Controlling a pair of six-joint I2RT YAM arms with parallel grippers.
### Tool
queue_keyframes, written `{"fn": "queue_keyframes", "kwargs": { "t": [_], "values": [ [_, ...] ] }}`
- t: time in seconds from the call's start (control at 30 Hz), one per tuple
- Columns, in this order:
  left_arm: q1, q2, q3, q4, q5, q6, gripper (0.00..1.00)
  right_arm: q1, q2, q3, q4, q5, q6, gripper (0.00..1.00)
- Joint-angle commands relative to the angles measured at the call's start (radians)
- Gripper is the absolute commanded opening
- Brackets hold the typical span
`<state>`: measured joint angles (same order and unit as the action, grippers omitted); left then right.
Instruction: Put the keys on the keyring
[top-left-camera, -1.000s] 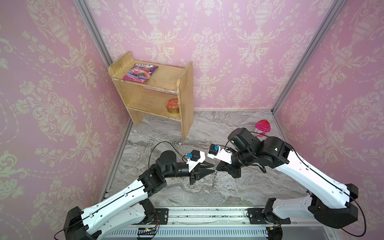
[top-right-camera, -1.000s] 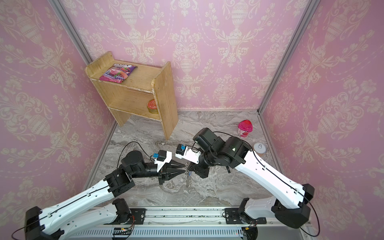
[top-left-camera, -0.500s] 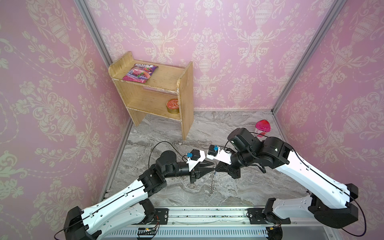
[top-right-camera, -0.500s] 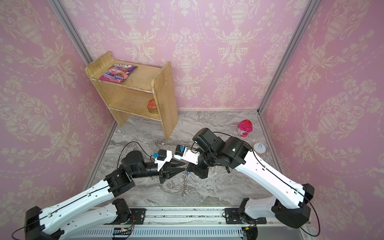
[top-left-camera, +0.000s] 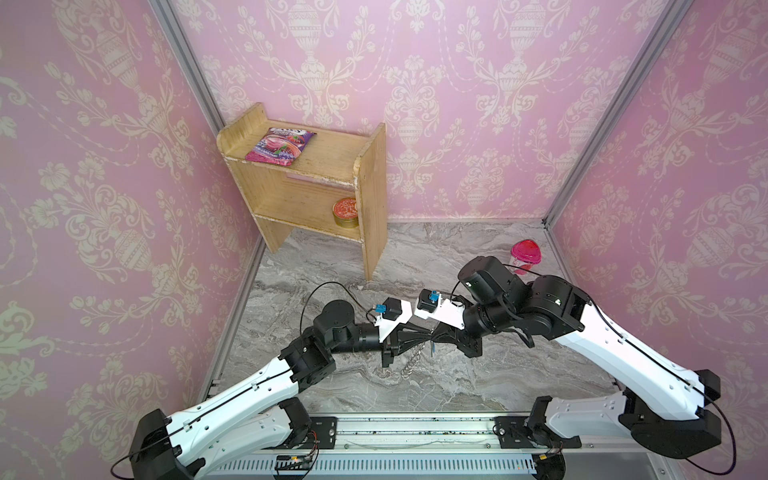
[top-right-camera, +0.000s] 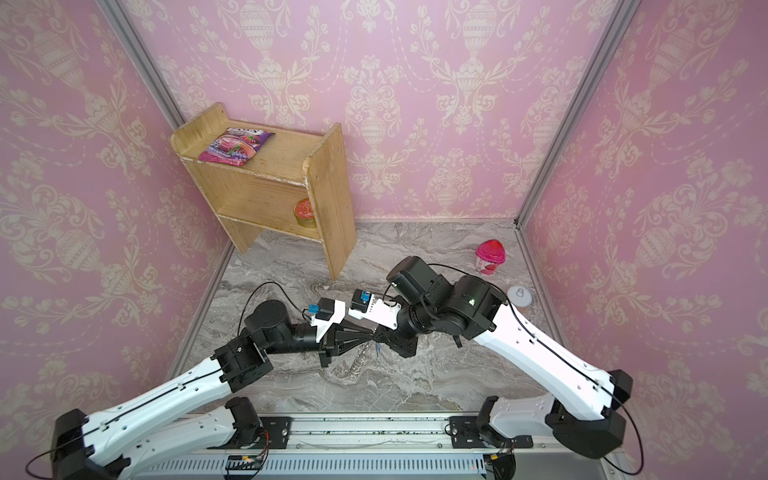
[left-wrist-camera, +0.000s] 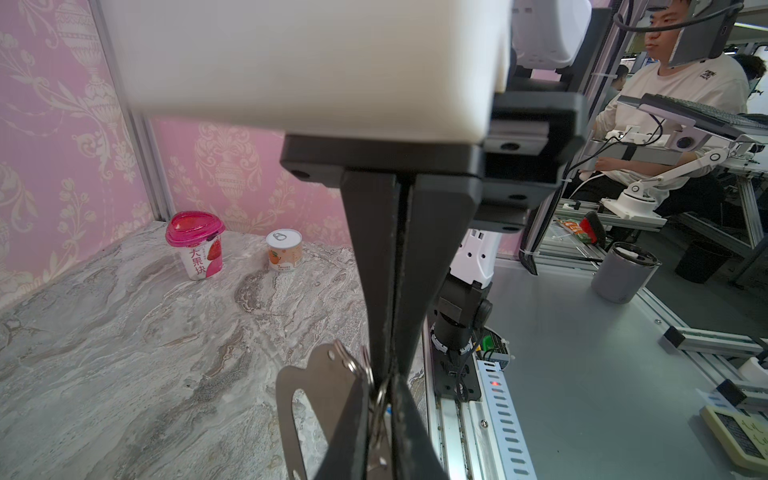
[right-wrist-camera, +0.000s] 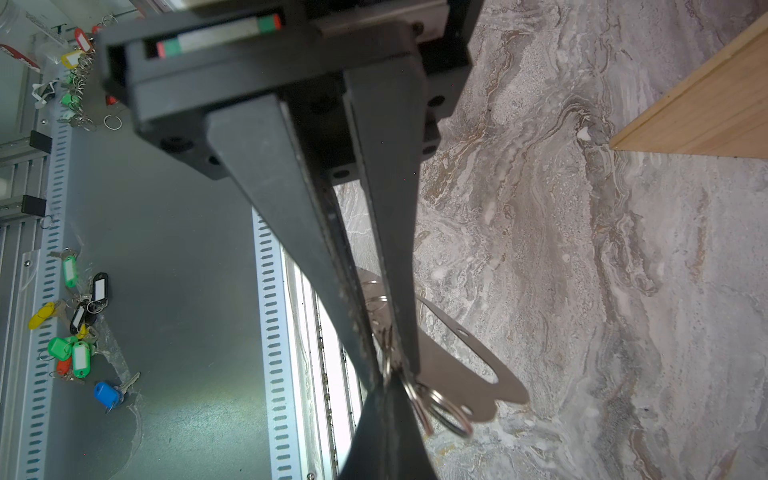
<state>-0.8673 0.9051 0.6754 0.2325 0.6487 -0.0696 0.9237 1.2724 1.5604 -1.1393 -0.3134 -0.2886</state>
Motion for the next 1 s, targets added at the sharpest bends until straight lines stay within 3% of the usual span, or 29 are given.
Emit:
{"fn": "queue_keyframes", "kwargs": {
  "t": [0.0, 0.17, 0.4, 0.43, 0.5, 0.57, 0.77, 0.97],
  "values": [
    [-0.01, -0.004, -0.01, 0.005, 0.051, -0.026, 0.1, 0.001, -0.03, 0.018, 0.053, 0.029, -0.003, 0.0],
    [-0.01, -0.01, -0.016, 0.015, 0.042, -0.029, 0.0, 0.0, -0.03, 0.017, 0.059, 0.031, -0.001, 0.0],
    [-0.01, -0.034, -0.032, 0.047, 0.008, -0.032, 0.0, 0.0, -0.031, 0.011, 0.068, 0.027, 0.008, 0.0],
    [-0.01, -0.043, -0.039, 0.067, -0.003, -0.038, 0.0, 0.0, -0.035, 0.005, 0.068, 0.032, 0.01, 0.04],
    [-0.01, -0.068, -0.065, 0.118, -0.042, -0.049, 0.0, -0.002, -0.049, -0.007, 0.073, 0.05, 0.019, 0.23],
    [-0.01, -0.087, -0.094, 0.186, -0.079, -0.066, 0.0, -0.01, -0.078, -0.025, 0.084, 0.056, 0.032, 0.28],
    [-0.007, -0.089, -0.156, 0.399, -0.148, -0.128, 0.0, -0.057, -0.189, -0.14, 0.215, -0.016, 0.109, 0.3],
    [-0.004, -0.06, -0.155, 0.485, -0.149, -0.157, 0.0, -0.064, -0.25, -0.256, 0.364, -0.065, 0.155, 0.32]
  ]
}}
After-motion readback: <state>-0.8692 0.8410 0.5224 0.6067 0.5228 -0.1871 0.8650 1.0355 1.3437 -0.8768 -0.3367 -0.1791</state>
